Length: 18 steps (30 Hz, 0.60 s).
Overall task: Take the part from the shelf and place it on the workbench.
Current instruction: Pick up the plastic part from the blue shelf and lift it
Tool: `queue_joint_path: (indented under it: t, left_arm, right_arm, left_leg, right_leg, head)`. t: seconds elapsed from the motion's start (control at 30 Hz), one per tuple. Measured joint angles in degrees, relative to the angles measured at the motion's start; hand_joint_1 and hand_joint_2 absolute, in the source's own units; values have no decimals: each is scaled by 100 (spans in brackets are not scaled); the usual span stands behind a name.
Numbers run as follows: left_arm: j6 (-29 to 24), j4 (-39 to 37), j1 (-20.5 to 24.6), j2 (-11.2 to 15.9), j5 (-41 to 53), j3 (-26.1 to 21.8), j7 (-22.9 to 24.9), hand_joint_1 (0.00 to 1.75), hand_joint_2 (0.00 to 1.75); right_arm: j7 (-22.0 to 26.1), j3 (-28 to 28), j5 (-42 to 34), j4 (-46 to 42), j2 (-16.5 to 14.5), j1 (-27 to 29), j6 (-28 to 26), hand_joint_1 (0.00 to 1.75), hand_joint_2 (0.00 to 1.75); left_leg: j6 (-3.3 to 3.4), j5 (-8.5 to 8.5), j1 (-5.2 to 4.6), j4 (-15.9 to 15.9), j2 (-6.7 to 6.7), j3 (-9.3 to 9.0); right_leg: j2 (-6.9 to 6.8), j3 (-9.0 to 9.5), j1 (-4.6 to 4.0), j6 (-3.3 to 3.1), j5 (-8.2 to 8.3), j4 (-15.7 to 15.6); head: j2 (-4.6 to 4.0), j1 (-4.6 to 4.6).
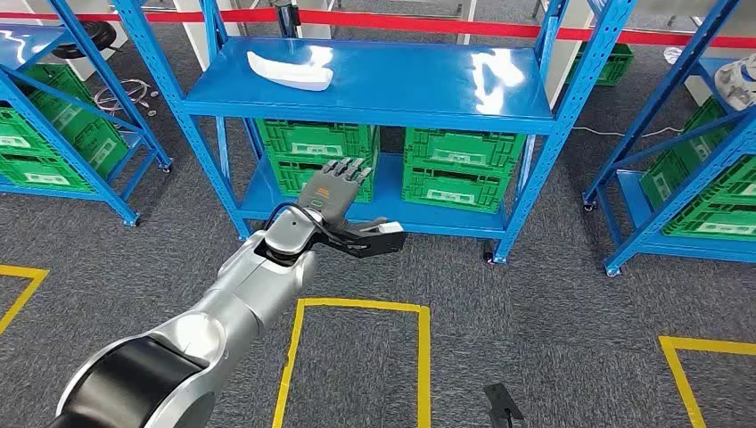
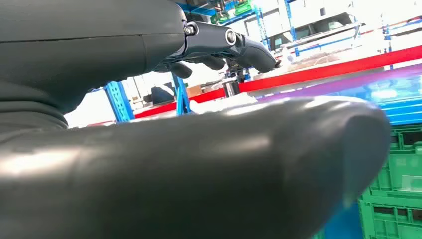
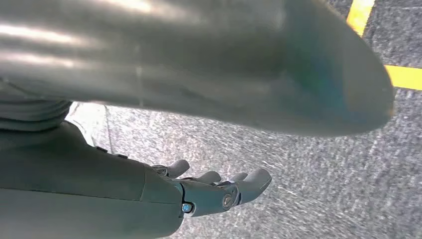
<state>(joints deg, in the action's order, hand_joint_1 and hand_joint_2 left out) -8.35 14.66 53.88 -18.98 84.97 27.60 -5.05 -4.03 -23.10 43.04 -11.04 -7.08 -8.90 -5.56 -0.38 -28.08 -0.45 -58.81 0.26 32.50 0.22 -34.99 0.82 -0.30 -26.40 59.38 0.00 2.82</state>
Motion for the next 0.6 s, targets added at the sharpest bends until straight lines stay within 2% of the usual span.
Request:
queue_joint_path:
  t: [0.13, 0.2, 0.27, 0.3, 0.33, 0.4, 0.43, 0.47, 0.5, 0.57, 0.6]
  left_arm:
    - [-135, 21, 107, 0, 113, 3, 244, 0, 0]
    - [-311, 53, 278, 19, 263, 56, 480, 0, 0]
    - [-375, 89, 539, 63, 301, 162, 642, 0, 0]
    - [-335, 101, 693, 98, 303, 235, 691, 0, 0]
    - [-260, 104, 842, 138, 304, 323, 733, 0, 0]
    - [-73, 87, 1086, 241, 303, 507, 834, 0, 0]
    - [11, 75, 1158, 290, 295, 579, 917, 0, 0]
    - [83, 63, 1200, 339, 278, 622, 1036, 0, 0]
    - [143, 50, 1226, 384, 239, 646, 1182, 0, 0]
    - [223, 31, 1274, 470, 94, 651, 1518, 0, 0]
    - [255, 23, 1302, 511, 5, 642, 1681, 0, 0]
  right_arm:
    - [35, -8, -21, 0, 0, -7, -29, 0, 0]
    - [55, -10, -3, 0, -6, -41, -31, 0, 0]
    - [65, -11, 15, -1, -13, -98, -43, 0, 0]
    - [62, -13, 10, -1, -13, -129, -60, 0, 0]
    - [47, -20, -7, -1, -14, -153, -79, 0, 0]
    - [14, -57, -71, 0, -14, -162, -112, 0, 0]
    - [3, -84, -108, 0, -14, -140, -119, 0, 0]
    - [1, -113, -144, 0, -13, -105, -125, 0, 0]
    - [-2, -143, -174, 0, -10, -64, -128, 0, 0]
    - [-3, -207, -221, 1, -7, 13, -131, 0, 0]
    - [1, -236, -238, 4, -15, 42, -130, 0, 0]
  left_leg:
    - [3, -3, -3, -7, 0, 5]
    - [59, -3, -21, 4, 2, 34]
    - [150, 72, 3, 167, 16, -44]
    - [184, 125, 27, 275, 29, -113]
    - [202, 170, 53, 364, 41, -177]
    - [207, 184, 65, 410, 56, -212]
    - [191, 167, 71, 399, 55, -217]
    - [167, 138, 83, 376, 52, -222]
    - [127, 97, 106, 335, 48, -227]
    - [15, -35, 170, 187, 47, -223]
    - [-50, -111, 183, 91, 47, -193]
  right_leg:
    - [-1, 2, 8, 7, 6, -7]
    - [-5, 16, 28, 56, 30, -52]
    - [-6, 32, 22, 115, 47, -101]
    - [-4, 2, 12, 127, 6, -33]
    - [-3, -95, 8, 135, -90, 167]
    - [-1, -455, 37, 163, -369, 861]
    - [-1, -640, 60, 187, -455, 1177]
    - [-4, -752, 85, 215, -441, 1323]
    - [-8, -755, 112, 248, -315, 1246]
    - [-38, -508, 162, 342, 54, 613]
    - [-42, -376, 172, 363, 149, 324]
  head:
    - [0, 0]
    - [0, 1]
    - [0, 1]
    - [0, -1]
    - [0, -3]
    - [0, -4]
    - [0, -4]
    - [0, -4]
    - [0, -4]
    - [0, -5]
    - [0, -21]
